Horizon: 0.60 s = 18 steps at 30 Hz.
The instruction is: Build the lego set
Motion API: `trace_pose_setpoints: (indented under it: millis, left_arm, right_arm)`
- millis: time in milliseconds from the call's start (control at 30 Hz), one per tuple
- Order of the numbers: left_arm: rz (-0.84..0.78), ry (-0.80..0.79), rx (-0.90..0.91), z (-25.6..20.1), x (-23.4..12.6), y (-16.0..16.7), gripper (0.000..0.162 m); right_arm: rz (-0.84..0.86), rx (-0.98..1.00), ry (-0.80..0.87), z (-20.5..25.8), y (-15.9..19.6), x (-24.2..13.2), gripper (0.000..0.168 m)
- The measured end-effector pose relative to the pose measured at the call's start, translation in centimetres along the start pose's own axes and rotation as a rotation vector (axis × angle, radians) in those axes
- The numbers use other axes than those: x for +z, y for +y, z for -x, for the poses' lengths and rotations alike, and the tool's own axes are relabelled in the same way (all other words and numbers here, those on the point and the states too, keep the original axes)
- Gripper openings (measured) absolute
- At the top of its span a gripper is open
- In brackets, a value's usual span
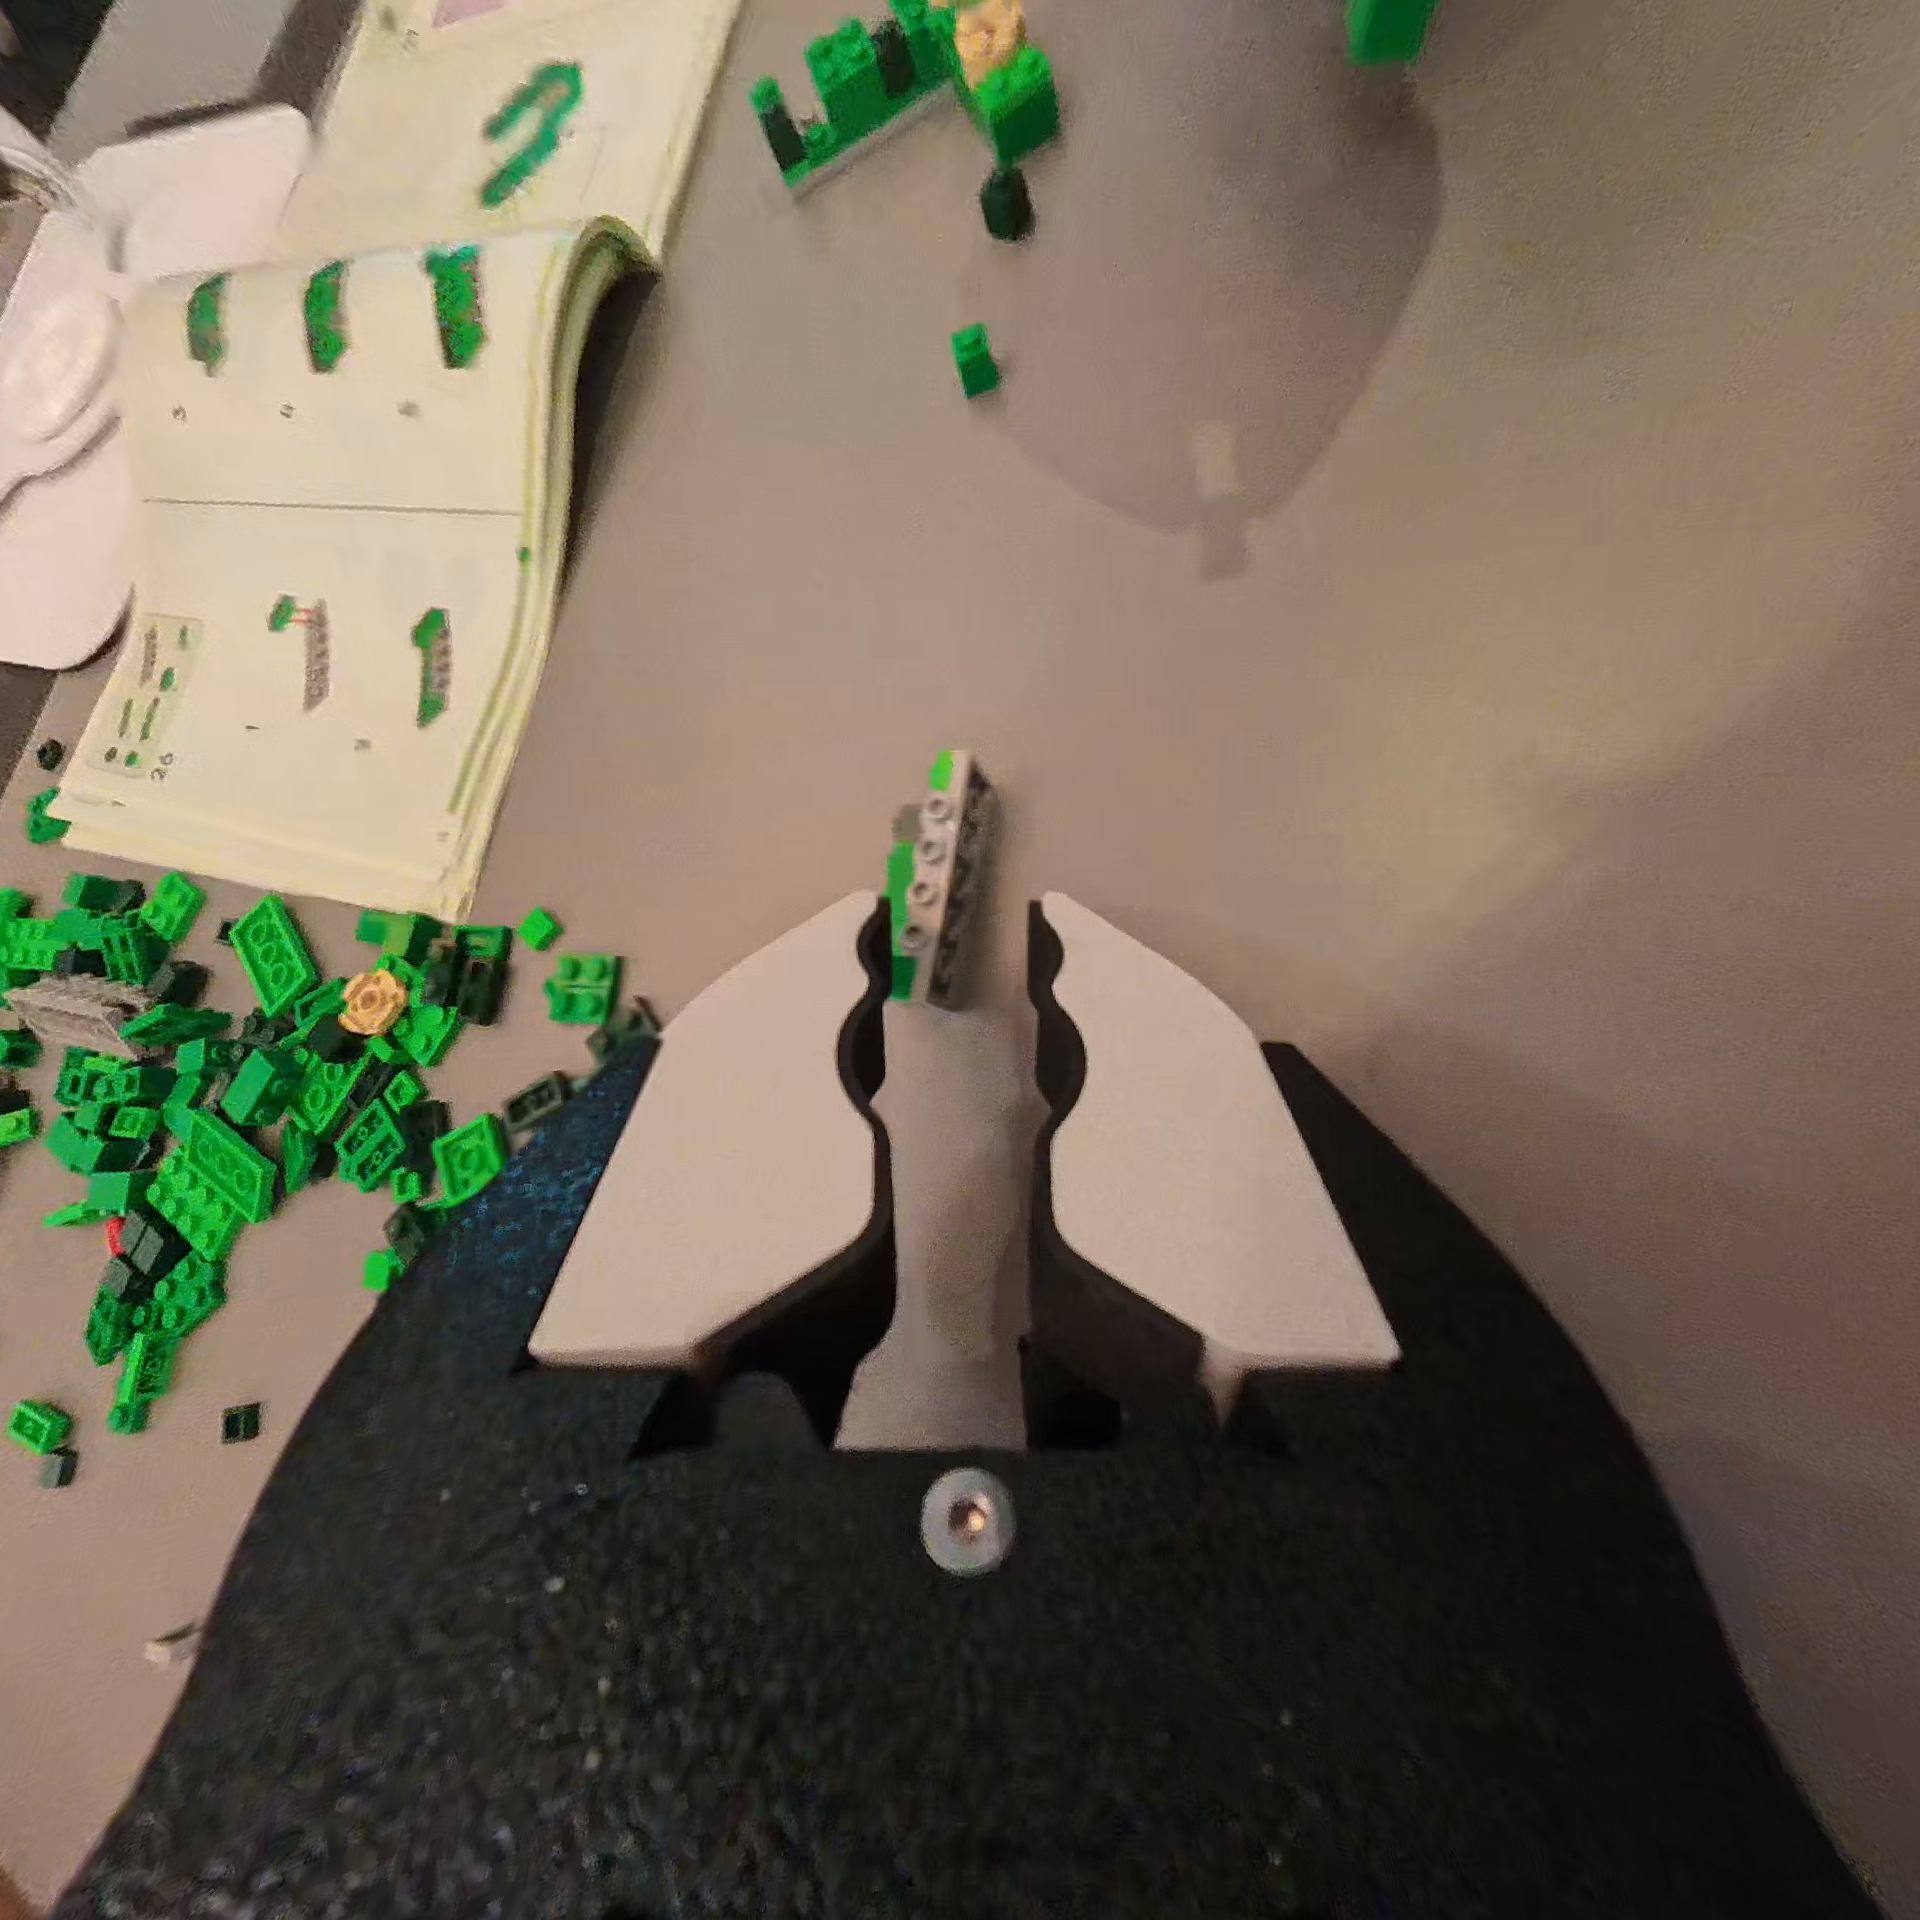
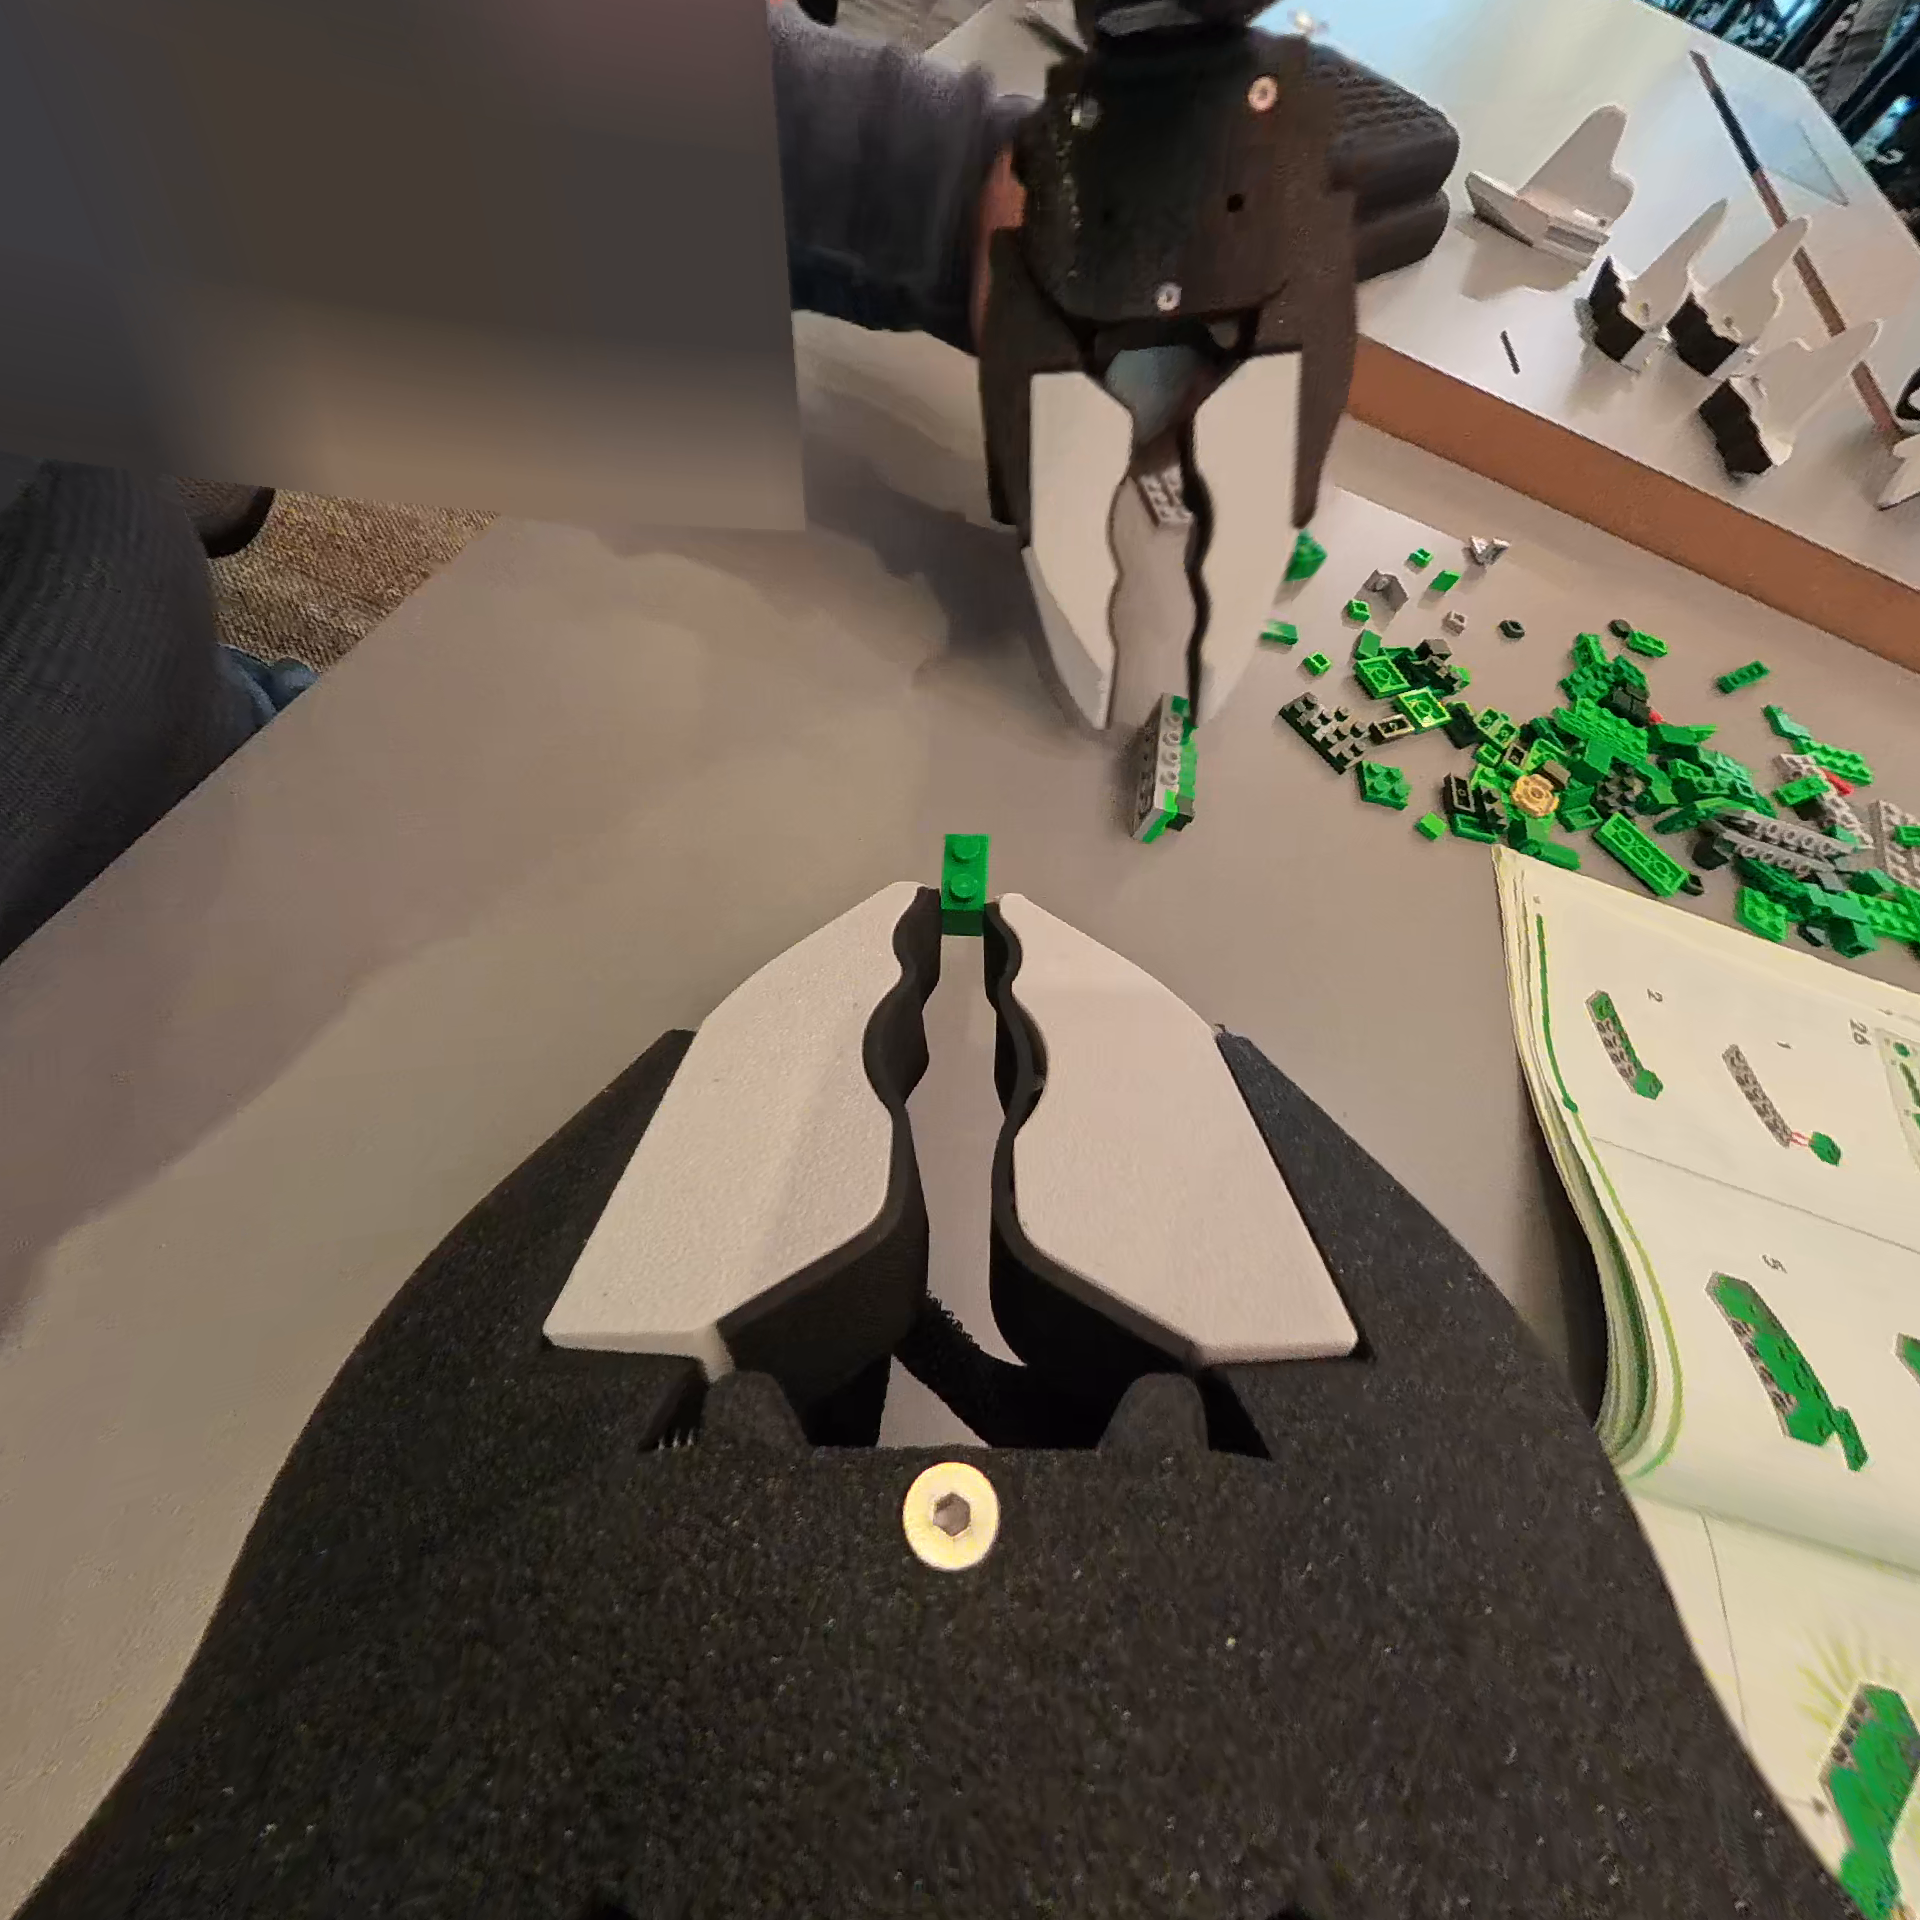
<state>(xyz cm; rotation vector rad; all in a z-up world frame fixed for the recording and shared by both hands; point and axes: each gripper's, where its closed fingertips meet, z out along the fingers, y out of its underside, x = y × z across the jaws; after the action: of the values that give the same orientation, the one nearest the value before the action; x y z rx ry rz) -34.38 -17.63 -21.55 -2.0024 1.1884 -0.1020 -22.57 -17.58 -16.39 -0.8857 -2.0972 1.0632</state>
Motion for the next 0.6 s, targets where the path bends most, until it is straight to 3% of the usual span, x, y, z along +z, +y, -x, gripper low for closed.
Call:
trace_pose_setpoints:
  millis: [133, 267, 400, 600]
  left_arm:
    - [0.094, -0.029, 0.116, -1.6, -0.3, 0.1, 0.025]
    - [0.17, -0.136, 0.273, -2.4, -0.8, 0.1, 0.012]
    - [0.195, -0.242, 0.352, -2.5, -0.8, -0.2, 0.007]
    - [0.229, -0.368, 0.62, -3.5, -0.5, -1.0, 0.006]
  right_arm:
    - [-0.003, 0.011, 0.003, -0.2, 0.1, -0.2, 0.007]
    - [-0.009, 0.008, 0.006, 0.0, 0.1, -0.1, 0.007]
    - [-0.01, 0.025, 0.002, 0.0, 0.0, 0.6, 0.007]
    - [0.059, 0.109, -0.023, -0.7, 0.7, 2.5, 0.007]
